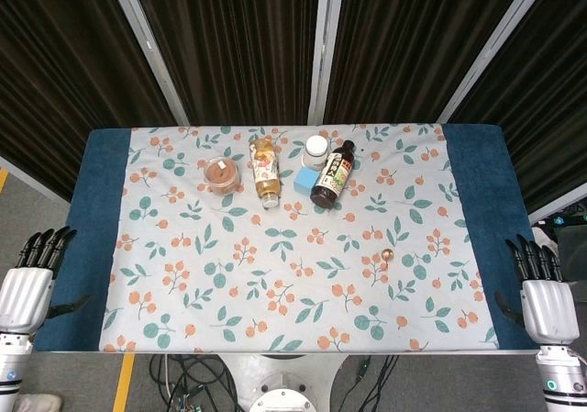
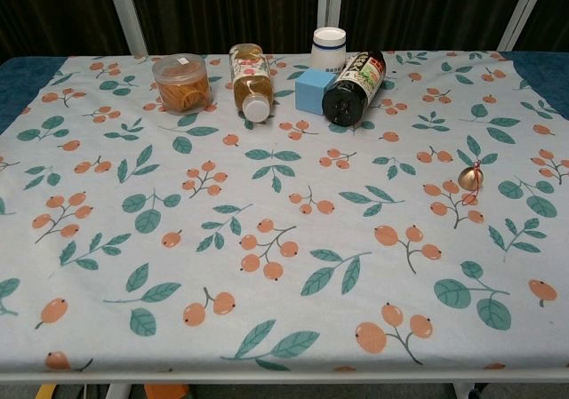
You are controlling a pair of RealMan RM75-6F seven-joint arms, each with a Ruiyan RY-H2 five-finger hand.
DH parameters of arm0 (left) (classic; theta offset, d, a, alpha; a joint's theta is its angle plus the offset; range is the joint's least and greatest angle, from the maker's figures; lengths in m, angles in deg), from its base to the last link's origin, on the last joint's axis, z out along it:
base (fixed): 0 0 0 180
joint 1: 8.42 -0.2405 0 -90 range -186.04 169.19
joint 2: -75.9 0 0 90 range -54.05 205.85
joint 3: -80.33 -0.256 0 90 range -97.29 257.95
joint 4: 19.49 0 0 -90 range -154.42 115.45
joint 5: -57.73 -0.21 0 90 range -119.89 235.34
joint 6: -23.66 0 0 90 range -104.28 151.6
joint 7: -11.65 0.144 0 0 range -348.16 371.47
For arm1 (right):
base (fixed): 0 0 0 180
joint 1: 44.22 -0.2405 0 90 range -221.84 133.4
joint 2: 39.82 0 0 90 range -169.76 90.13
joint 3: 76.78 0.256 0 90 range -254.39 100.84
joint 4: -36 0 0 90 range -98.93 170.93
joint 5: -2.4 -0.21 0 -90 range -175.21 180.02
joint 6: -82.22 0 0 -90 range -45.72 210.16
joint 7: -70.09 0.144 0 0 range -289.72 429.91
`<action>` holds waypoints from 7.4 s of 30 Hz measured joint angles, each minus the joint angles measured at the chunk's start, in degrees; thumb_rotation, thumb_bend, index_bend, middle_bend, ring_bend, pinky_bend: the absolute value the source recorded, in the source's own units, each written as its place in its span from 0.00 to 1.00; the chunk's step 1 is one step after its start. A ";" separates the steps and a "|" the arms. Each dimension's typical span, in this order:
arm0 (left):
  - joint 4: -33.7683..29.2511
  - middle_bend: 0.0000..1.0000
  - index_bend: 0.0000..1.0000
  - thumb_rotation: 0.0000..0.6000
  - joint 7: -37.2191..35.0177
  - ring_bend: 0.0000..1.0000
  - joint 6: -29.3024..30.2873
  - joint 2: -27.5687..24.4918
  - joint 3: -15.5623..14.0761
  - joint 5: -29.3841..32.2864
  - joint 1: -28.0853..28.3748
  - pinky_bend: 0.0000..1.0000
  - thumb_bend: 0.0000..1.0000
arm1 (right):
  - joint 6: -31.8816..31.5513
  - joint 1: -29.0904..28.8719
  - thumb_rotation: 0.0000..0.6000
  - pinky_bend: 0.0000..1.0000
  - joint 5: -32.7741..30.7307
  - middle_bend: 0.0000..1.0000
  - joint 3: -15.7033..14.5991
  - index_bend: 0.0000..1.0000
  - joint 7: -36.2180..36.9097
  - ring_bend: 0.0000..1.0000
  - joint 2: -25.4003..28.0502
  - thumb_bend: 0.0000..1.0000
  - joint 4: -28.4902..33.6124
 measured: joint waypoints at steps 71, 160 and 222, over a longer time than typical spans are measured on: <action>3.00 0.05 0.06 1.00 -3.81 0.00 -1.33 0.79 -1.19 0.53 -0.44 0.04 0.00 | 36.32 -30.01 1.00 0.00 -16.57 0.00 4.43 0.38 -20.00 0.00 -10.48 0.24 -0.37; 2.50 0.05 0.06 1.00 -3.45 0.00 -2.31 1.04 -1.30 0.75 -0.07 0.04 0.00 | 22.02 -25.12 1.00 0.00 -8.20 0.11 3.92 0.74 -18.10 0.00 -2.55 0.37 4.45; 3.51 0.05 0.06 1.00 -4.84 0.00 -2.14 1.21 -1.32 0.78 -0.24 0.04 0.00 | 32.99 -30.17 1.00 0.00 -17.50 0.05 2.93 0.26 -22.49 0.00 -10.36 0.22 -2.98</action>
